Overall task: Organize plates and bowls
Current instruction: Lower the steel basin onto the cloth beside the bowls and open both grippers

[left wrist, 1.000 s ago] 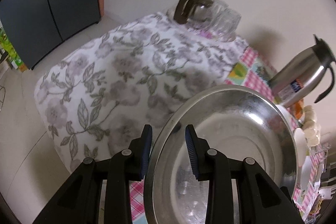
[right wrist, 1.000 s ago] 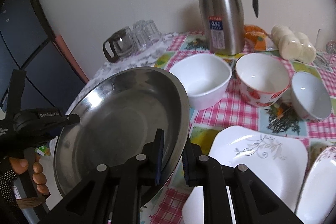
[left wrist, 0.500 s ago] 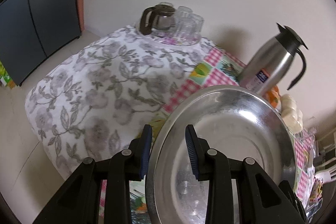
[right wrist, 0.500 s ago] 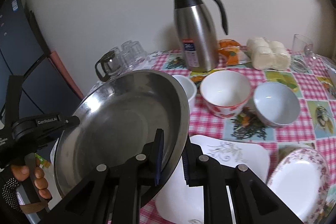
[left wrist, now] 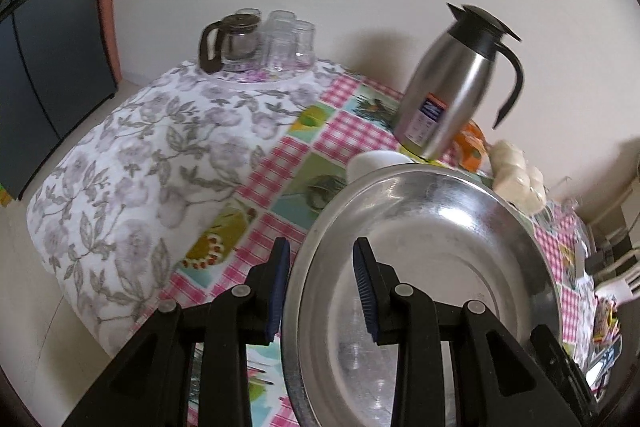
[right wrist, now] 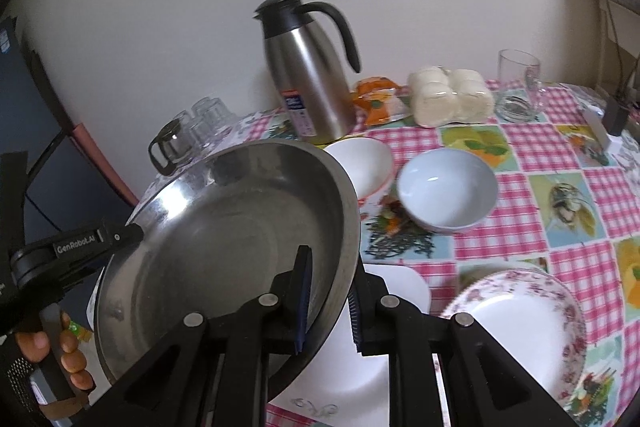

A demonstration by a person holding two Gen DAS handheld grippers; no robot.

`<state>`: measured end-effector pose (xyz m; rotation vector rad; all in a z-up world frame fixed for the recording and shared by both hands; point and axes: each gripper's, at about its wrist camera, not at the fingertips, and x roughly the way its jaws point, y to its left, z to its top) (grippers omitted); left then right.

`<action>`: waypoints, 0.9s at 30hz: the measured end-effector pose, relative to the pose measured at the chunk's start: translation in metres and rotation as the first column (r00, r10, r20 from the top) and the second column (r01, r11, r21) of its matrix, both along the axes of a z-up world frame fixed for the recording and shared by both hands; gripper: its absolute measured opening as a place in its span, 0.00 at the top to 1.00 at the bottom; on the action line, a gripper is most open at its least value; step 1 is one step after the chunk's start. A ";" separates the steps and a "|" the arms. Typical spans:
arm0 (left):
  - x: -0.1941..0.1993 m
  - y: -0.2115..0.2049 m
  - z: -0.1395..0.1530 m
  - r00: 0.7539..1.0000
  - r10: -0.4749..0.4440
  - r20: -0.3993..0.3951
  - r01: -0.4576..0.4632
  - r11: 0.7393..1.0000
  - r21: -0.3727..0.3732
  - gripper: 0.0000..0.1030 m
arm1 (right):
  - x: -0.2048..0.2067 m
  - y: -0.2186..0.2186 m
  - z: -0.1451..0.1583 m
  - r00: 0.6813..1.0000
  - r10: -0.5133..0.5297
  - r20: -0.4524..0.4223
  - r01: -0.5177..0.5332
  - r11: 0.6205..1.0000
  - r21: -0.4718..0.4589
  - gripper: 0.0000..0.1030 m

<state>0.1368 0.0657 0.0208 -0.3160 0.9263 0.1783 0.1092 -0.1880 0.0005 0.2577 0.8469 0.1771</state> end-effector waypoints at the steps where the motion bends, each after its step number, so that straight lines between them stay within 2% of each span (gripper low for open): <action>1: 0.000 -0.003 0.000 1.000 -0.007 -0.001 0.007 1.000 -0.002 0.67 | -0.001 -0.003 0.000 1.000 -0.005 -0.002 0.005 1.000 -0.001 0.81; 13: -0.002 -0.045 -0.010 0.993 -0.111 -0.037 0.111 0.994 0.010 0.67 | -0.014 -0.039 -0.010 0.995 -0.082 -0.056 0.080 0.996 -0.028 0.78; 27: 0.002 -0.061 -0.039 0.978 -0.168 -0.125 0.168 0.986 -0.013 0.67 | -0.023 -0.056 -0.034 0.984 -0.120 -0.132 0.114 0.992 -0.049 0.77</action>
